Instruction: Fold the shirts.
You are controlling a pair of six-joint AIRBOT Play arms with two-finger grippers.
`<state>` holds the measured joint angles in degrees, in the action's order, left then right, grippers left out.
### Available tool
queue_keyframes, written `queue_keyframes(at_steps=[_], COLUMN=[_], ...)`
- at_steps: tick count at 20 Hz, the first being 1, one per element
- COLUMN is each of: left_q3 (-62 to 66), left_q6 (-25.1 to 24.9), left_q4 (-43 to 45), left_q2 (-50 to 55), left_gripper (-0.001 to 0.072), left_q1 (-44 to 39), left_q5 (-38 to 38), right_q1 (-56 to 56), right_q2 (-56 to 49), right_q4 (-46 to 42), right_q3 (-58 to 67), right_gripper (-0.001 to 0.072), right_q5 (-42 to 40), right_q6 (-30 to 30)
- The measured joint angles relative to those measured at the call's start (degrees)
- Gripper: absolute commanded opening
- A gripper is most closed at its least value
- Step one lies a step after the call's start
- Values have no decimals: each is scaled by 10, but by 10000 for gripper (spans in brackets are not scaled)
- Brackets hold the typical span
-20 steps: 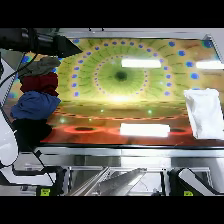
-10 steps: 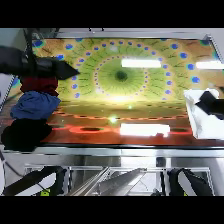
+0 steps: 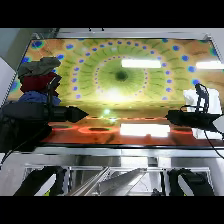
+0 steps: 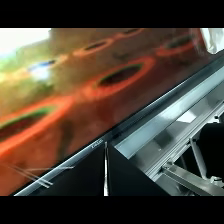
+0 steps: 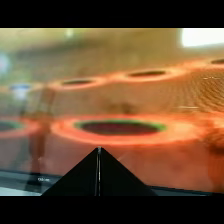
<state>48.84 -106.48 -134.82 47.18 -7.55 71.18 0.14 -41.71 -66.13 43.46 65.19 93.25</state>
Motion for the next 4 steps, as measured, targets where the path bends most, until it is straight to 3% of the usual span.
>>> queue_keyframes(at_steps=[4], left_q3=[-16], left_q6=[5], left_q4=[1], left_q2=[-31], left_gripper=[14], left_q1=[10], left_q5=[-5], right_q1=[7], right_q2=[1], right_q4=[0], right_q3=[-4], right_gripper=[22], right_q5=[-2], right_q6=[-3])
